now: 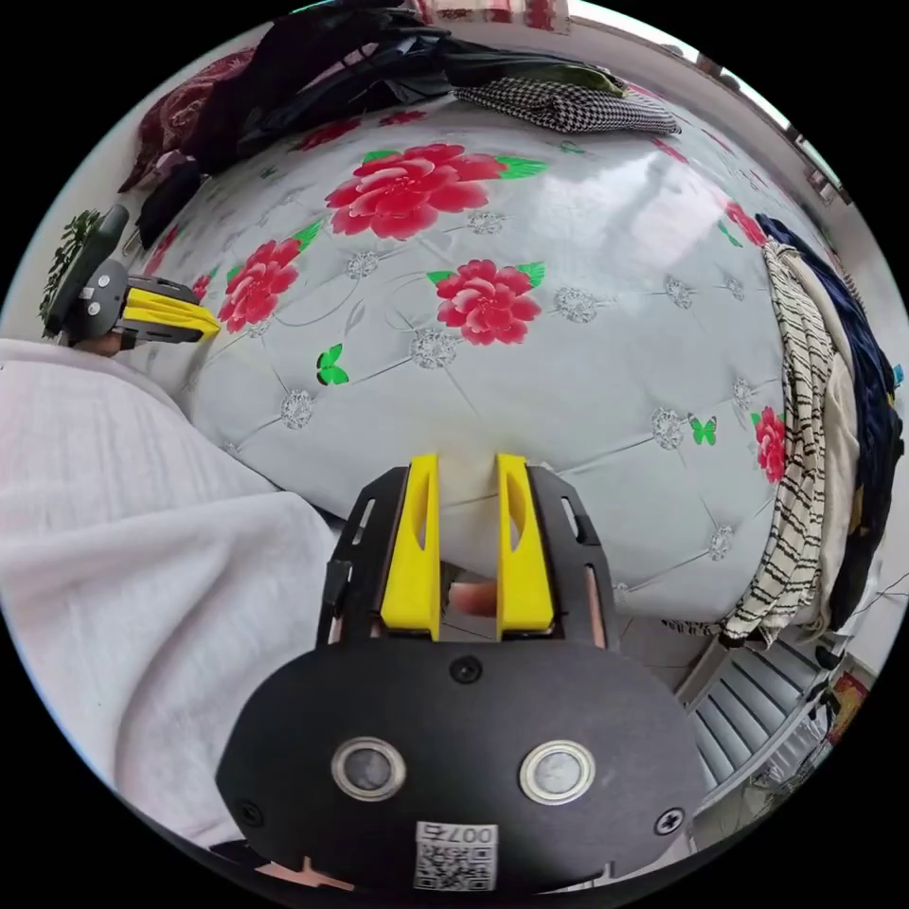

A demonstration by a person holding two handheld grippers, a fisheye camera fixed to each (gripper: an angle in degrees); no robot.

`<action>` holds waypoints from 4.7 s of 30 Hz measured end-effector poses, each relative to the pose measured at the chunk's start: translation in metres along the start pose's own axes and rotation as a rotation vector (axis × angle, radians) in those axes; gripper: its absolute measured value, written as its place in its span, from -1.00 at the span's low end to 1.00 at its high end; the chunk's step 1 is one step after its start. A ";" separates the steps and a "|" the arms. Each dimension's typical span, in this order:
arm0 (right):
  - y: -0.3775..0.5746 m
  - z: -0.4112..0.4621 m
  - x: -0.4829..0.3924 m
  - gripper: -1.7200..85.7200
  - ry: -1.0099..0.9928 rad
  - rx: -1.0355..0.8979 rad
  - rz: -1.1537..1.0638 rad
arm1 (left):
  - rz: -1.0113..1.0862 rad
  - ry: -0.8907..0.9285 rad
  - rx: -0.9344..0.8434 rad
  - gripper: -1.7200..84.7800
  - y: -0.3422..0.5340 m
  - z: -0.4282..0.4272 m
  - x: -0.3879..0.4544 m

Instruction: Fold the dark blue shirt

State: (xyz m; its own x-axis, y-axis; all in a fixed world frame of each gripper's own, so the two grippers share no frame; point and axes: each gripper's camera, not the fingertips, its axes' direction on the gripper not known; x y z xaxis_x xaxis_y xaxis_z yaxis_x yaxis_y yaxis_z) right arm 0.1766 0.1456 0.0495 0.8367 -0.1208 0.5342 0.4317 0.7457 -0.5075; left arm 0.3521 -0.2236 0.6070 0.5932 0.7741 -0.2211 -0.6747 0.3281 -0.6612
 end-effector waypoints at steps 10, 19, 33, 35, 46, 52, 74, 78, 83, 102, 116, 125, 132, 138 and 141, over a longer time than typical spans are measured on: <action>0.068 -0.095 0.212 -0.77 -0.239 0.342 0.401 | -0.241 0.014 -0.083 -0.98 -0.019 -0.009 0.012; 0.114 -0.251 0.467 -0.73 0.160 0.584 0.679 | -0.624 -0.030 -0.174 -0.98 -0.019 -0.005 0.024; 0.043 -0.238 0.610 -0.88 0.125 0.319 0.751 | -0.932 0.327 0.147 -0.98 0.042 -0.012 0.110; 0.059 -0.261 0.601 -0.92 0.067 0.406 0.761 | -0.875 0.268 0.154 -0.98 0.039 -0.016 0.115; 0.088 -0.394 0.261 -0.96 -0.481 0.808 -0.164 | -0.525 0.188 0.600 -0.79 0.033 -0.075 0.122; 0.032 -0.338 0.017 -0.95 -0.903 0.550 -0.594 | -0.563 0.289 0.775 -0.70 0.092 -0.067 0.112; 0.003 -0.122 0.052 -0.80 -0.194 0.217 -0.133 | -0.191 0.078 0.566 -0.65 0.122 -0.019 0.114; -0.013 -0.057 0.062 -0.80 -0.223 0.037 -0.066 | 0.020 0.022 0.359 -0.68 0.041 0.018 0.124; 0.008 -0.062 0.078 -0.81 -0.264 0.090 -0.074 | -0.074 0.054 0.286 -0.82 0.050 0.038 0.115; -0.042 -0.082 0.114 -0.84 -1.153 0.086 -0.262 | -0.070 0.485 0.753 -0.92 0.121 -0.053 0.063; 0.002 -0.065 0.226 -0.79 -1.135 0.085 0.120 | 0.324 0.354 0.791 -0.78 0.095 -0.092 0.012; -0.016 -0.028 0.179 -0.76 -0.840 0.033 0.219 | 0.493 0.171 0.441 -0.67 -0.145 -0.035 0.023; -0.037 -0.019 0.104 -0.83 -0.774 -0.007 0.181 | 0.605 0.007 0.300 -0.79 -0.220 0.030 0.100; -0.040 -0.062 0.067 -0.93 -0.560 0.052 0.111 | 0.386 0.201 0.368 -0.97 -0.186 0.020 0.056; -0.017 -0.130 0.068 -0.95 -0.288 0.173 0.111 | 0.153 0.390 0.616 -0.98 -0.128 -0.015 -0.008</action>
State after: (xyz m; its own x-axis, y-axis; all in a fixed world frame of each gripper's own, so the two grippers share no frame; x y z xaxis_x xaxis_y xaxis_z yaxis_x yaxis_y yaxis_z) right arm 0.2702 0.0397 0.0072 0.7348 0.1384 0.6640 0.2595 0.8471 -0.4637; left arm 0.4404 -0.2805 0.6827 0.5081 0.6247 -0.5930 -0.8185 0.5646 -0.1065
